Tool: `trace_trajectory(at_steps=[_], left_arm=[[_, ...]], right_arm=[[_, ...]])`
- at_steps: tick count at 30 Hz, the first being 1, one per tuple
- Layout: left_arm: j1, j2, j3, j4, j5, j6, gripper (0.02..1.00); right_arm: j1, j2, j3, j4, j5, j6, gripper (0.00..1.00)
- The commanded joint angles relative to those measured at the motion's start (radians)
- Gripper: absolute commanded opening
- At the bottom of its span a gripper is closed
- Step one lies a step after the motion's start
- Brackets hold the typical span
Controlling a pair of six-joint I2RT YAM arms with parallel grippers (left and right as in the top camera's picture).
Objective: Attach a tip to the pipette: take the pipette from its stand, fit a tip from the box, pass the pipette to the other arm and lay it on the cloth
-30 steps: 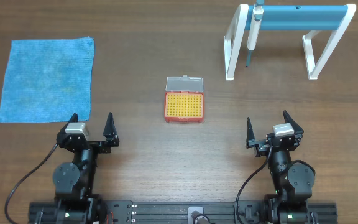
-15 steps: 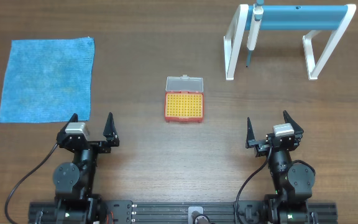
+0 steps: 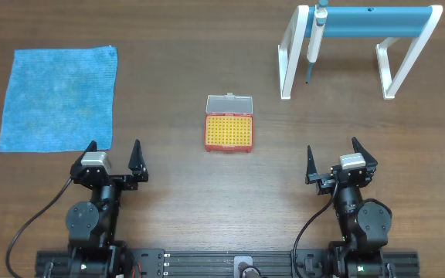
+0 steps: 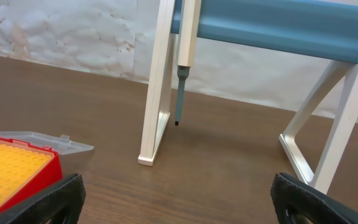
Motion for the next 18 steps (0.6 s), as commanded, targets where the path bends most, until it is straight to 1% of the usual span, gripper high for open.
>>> trace_trajectory(at_steps=[1,9,10,12,13,15,18], left_arm=[[0.003,-0.008,-0.003,-0.006,0.011,0.016,1.0],[0.003,-0.008,-0.003,-0.006,0.011,0.016,1.0],[0.003,-0.008,-0.003,-0.006,0.011,0.016,1.0],[0.003,-0.008,-0.003,-0.006,0.011,0.016,0.998],[0.003,-0.008,-0.003,-0.006,0.011,0.016,0.998],[0.003,-0.008,-0.003,-0.006,0.011,0.016,1.0],[0.003,-0.008,-0.003,-0.006,0.011,0.016,1.0]], right_arm=[[-0.002,-0.008,-0.011,0.005,-0.013,-0.006,0.972],[-0.002,0.003,-0.011,0.011,-0.006,-0.006,0.974],[-0.002,0.013,-0.011,0.03,-0.006,-0.006,0.974],[-0.002,0.068,-0.006,0.144,-0.01,-0.002,0.974],[-0.002,0.13,0.011,0.222,-0.01,-0.002,0.969],[-0.002,0.251,0.057,0.297,-0.01,-0.002,0.974],[-0.001,0.517,0.177,0.401,-0.014,0.002,0.976]])
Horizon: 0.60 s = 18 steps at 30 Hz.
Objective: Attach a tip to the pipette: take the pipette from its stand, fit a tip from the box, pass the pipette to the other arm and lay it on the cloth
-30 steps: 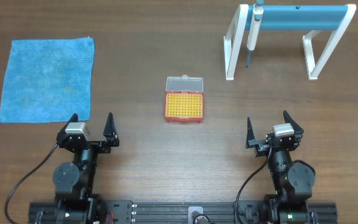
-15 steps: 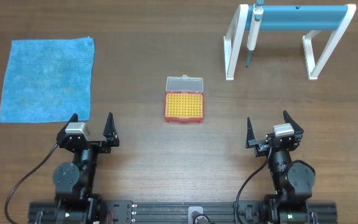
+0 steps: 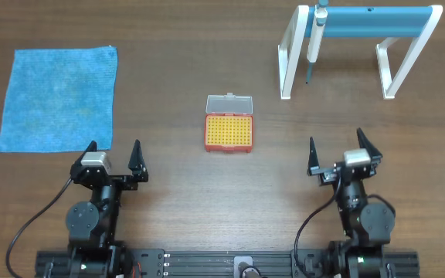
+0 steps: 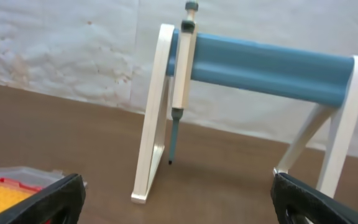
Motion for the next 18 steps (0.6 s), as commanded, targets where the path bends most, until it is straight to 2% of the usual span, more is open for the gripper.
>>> trace_trajectory(at_steps=[1,6,11,15,18], left_arm=[[0.003,-0.008,-0.003,-0.006,0.011,0.016,1.0],[0.003,-0.008,-0.003,-0.006,0.011,0.016,1.0],[0.003,-0.008,-0.003,-0.006,0.011,0.016,0.998],[0.003,-0.008,-0.003,-0.006,0.011,0.016,1.0],[0.003,-0.008,-0.003,-0.006,0.011,0.016,0.998]], right_arm=[[-0.002,0.413,0.2,0.172,-0.017,0.006,0.974],[-0.001,0.854,0.38,0.414,-0.016,0.006,0.972],[-0.002,1.133,0.472,0.637,-0.016,0.106,0.974],[-0.002,1.252,0.517,0.666,0.003,0.17,0.974],[-0.002,1.291,0.54,0.666,0.058,0.182,0.974]])
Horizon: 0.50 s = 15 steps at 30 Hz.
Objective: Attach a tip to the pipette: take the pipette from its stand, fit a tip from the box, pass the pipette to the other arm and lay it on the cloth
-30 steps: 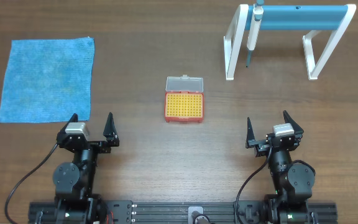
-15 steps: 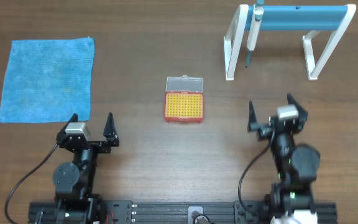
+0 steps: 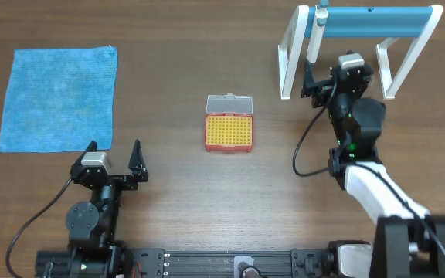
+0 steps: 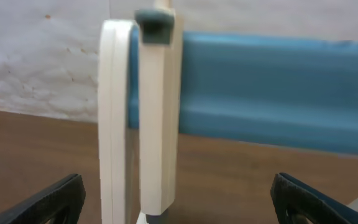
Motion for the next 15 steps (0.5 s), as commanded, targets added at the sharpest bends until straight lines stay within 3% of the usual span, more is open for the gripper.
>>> trace_trajectory(at_steps=[1,15], left_arm=[[0.003,-0.008,-0.003,-0.006,0.011,0.013,0.998],[0.003,-0.008,-0.003,-0.006,0.011,0.013,0.998]], right_arm=[[-0.002,0.056,0.053,0.012,0.075,0.068,0.972],[-0.001,0.133,0.107,0.009,0.081,0.067,0.974]])
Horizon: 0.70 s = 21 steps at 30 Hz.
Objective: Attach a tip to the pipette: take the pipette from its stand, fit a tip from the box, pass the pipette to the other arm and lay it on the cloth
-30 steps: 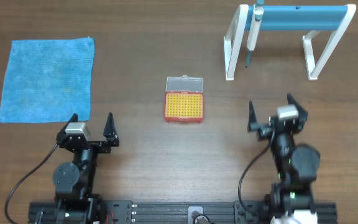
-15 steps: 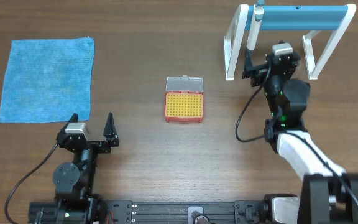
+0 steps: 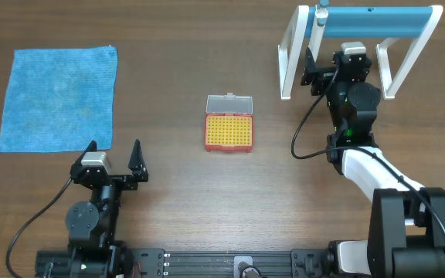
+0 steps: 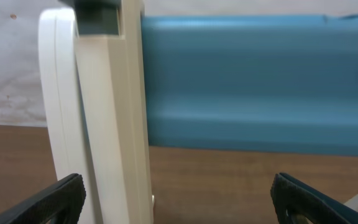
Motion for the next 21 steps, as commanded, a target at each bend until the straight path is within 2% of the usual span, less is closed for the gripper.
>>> trace_trajectory(at_steps=[1,13,18,20,21], left_arm=[[0.003,-0.008,-0.003,-0.006,0.011,0.013,1.0],[0.003,-0.008,-0.003,-0.006,0.011,0.013,1.0],[0.003,-0.008,-0.003,-0.006,0.011,0.013,1.0],[0.003,-0.008,-0.003,-0.006,0.011,0.013,1.0],[0.003,-0.008,-0.003,-0.006,0.011,0.013,1.0]], right_arm=[[-0.001,0.033,0.029,0.005,0.021,0.018,0.974],[0.0,0.153,0.106,0.027,0.02,0.019,0.998],[0.0,0.153,0.106,0.028,0.016,0.019,0.958],[0.0,0.153,0.108,0.028,0.005,0.019,0.882],[0.0,0.154,0.109,0.028,0.005,0.019,0.726]])
